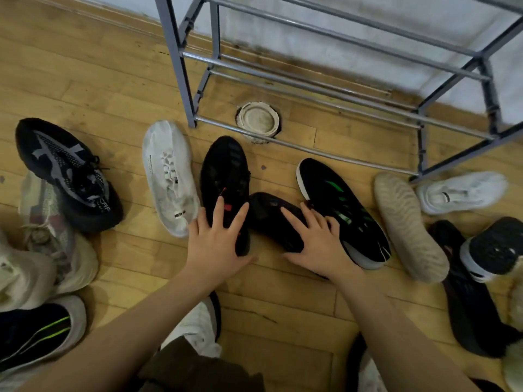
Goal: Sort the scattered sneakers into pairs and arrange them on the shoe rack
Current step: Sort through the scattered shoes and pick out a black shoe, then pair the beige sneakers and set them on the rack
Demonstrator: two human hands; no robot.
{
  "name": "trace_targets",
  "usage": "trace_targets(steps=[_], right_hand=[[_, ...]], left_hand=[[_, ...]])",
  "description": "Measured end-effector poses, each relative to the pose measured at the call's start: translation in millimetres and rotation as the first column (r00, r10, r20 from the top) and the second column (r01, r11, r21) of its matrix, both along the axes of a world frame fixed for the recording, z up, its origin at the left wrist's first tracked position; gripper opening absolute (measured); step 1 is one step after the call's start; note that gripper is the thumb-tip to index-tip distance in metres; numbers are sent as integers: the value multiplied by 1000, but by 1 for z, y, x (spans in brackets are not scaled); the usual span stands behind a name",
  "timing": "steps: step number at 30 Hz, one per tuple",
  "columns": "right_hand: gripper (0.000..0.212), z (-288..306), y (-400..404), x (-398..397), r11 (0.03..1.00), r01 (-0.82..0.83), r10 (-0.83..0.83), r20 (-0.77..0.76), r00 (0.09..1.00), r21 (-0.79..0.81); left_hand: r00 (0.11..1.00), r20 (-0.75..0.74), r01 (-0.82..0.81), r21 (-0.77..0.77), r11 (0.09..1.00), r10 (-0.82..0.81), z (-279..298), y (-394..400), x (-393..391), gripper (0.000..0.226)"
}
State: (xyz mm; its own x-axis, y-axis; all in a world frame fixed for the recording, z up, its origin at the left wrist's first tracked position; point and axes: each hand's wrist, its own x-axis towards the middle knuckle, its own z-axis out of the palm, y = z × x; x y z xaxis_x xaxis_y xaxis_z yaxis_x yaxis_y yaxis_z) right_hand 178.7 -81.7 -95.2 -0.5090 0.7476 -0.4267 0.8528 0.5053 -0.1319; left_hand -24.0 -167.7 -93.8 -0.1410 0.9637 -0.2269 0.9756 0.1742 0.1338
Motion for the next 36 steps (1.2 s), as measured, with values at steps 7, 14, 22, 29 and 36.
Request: trace_targets(steps=[7, 14, 22, 29, 36], right_hand=[[73, -15, 1, -3, 975, -79, 85, -22, 996, 207], [58, -25, -6, -12, 947, 19, 19, -114, 993, 320], [67, -19, -18, -58, 937, 272, -264, -63, 962, 219], [60, 3, -10, -36, 938, 283, -244, -201, 949, 200], [46, 51, 26, 6, 885, 409, -317, -356, 879, 221]], left_hand=[[998, -61, -5, -22, 1000, 4, -7, -11, -4, 103], [999, 40, -2, 132, 991, -3, -10, -14, -12, 90], [999, 26, 37, 103, 994, -40, -11, -12, -18, 80], [993, 57, 92, 171, 981, -103, 10, 6, -13, 65], [971, 149, 150, 245, 958, -190, 41, 58, 32, 53]])
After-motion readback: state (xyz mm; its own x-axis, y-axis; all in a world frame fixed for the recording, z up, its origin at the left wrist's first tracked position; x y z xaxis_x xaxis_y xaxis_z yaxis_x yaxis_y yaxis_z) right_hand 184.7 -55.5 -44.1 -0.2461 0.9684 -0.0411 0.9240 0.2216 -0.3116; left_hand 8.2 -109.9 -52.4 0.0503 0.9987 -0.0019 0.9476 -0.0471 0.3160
